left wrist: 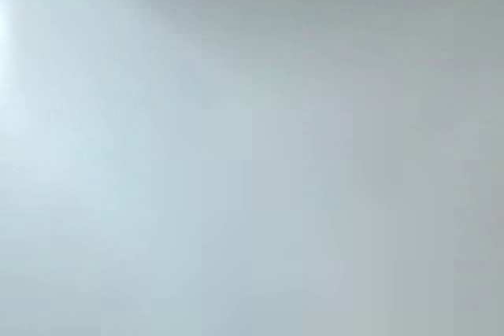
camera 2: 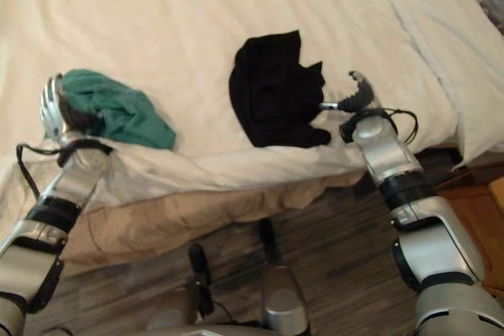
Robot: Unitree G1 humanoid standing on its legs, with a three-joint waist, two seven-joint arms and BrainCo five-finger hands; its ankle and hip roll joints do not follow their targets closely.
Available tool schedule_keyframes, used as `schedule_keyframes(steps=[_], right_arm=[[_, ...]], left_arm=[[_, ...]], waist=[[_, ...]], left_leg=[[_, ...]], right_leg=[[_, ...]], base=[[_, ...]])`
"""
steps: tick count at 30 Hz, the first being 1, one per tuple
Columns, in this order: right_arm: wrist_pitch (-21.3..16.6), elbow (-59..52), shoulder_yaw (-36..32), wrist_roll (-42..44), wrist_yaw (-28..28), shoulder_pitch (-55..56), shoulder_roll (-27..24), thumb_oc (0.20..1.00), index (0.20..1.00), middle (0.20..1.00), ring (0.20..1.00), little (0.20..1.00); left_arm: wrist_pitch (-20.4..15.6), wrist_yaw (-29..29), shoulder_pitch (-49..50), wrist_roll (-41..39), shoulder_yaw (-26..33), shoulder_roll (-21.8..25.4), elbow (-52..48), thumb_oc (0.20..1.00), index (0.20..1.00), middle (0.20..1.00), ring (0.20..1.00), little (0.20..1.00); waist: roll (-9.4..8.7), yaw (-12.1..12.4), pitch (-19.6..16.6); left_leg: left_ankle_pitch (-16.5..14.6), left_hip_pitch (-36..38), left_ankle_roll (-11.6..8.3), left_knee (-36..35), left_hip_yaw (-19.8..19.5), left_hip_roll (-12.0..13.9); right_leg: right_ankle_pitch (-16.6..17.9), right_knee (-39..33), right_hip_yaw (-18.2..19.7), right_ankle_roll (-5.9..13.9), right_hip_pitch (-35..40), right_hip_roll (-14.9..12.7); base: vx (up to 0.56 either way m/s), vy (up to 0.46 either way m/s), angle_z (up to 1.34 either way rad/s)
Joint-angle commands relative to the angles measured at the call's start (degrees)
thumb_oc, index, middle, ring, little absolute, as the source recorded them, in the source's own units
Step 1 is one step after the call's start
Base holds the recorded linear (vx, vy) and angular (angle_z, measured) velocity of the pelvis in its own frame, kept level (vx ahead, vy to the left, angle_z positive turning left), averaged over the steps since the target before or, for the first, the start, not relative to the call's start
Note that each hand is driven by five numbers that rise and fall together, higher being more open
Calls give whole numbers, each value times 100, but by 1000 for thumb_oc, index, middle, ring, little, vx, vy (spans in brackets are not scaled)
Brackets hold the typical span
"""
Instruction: Tidy up the quilt and then pick up the clothes from the bed and put them into the laundry hamper.
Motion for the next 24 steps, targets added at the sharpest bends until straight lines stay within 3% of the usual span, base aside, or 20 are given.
schedule_keyframes(steps=[1,4,7,8,15,16,17,18,19,24], right_arm=[[-223,113,224,-81,-211,-296,-50,1000,1000,1000,1000,1000],[-214,177,296,-41,-222,-372,-15,1000,1000,1000,1000,1000],[-228,235,363,17,-249,-478,25,1000,1000,1000,1000,1000],[-223,254,382,40,-265,-514,33,1000,1000,1000,1000,1000],[-204,263,520,100,-210,-719,33,1000,1000,1000,1000,1000],[-226,215,552,83,-149,-719,-5,1000,1000,1000,1000,1000],[-245,221,550,72,-126,-722,-17,1000,1000,1000,1000,1000],[-260,228,548,62,-105,-725,-29,1000,1000,1000,1000,1000],[-304,241,532,30,-32,-720,-67,1000,1000,1000,1000,1000],[-386,255,543,5,101,-736,-143,1000,1000,1000,1000,1000]], left_arm=[[-158,51,-690,-332,-165,230,253,1000,1000,1000,1000,1000],[-33,-53,-789,-642,-179,-8,671,1000,1000,1000,1000,1000],[257,-34,-831,-1723,-77,-358,1197,1000,1000,1000,1000,1000],[554,123,-831,-2273,41,-539,1455,1000,1000,1000,1000,1000],[761,-297,-670,-2405,232,-916,2750,1000,1000,1000,1000,1000],[683,-612,-609,-2653,253,-1019,3169,1000,1000,1000,1000,1000],[652,-671,-604,-2670,256,-1035,3228,849,849,849,849,849],[631,-729,-598,-2676,258,-1049,3270,416,416,416,416,416],[497,-824,-557,-2619,265,-1078,3359,200,200,200,200,200],[123,-883,-628,-2569,225,-1001,3343,200,200,200,200,200]], waist=[[-113,-73,-293],[-125,-121,-269],[-154,-178,-189],[-171,-213,-131],[-239,-365,-51],[-237,-446,-61],[-234,-458,-58],[-232,-470,-55],[-218,-502,-53],[-171,-581,-23]], left_leg=[[-100,80,-259,22,-42,265],[-114,71,-253,32,-16,274],[-119,13,-246,50,23,290],[-149,14,-231,68,6,274],[-151,-43,-240,154,76,275],[-153,-35,-249,175,133,273],[-155,-35,-250,180,143,273],[-156,-35,-251,186,153,273],[-171,-26,-248,196,175,264],[-183,2,-259,202,248,235]], right_leg=[[-281,9,-75,342,169,-296],[-282,22,-51,352,152,-293],[-264,30,-10,357,69,-275],[-281,33,-4,365,70,-273],[-283,111,75,358,-38,-251],[-291,141,121,357,-68,-252],[-293,147,131,355,-73,-253],[-295,152,139,353,-78,-253],[-312,167,172,349,-85,-255],[-340,183,221,347,-99,-287]], base=[[0,0,0],[8,5,-2],[-29,-11,-9],[-44,-13,-13],[-8,12,-9],[32,82,-9],[31,85,-10],[20,57,-12],[30,68,-16],[15,52,-11]])
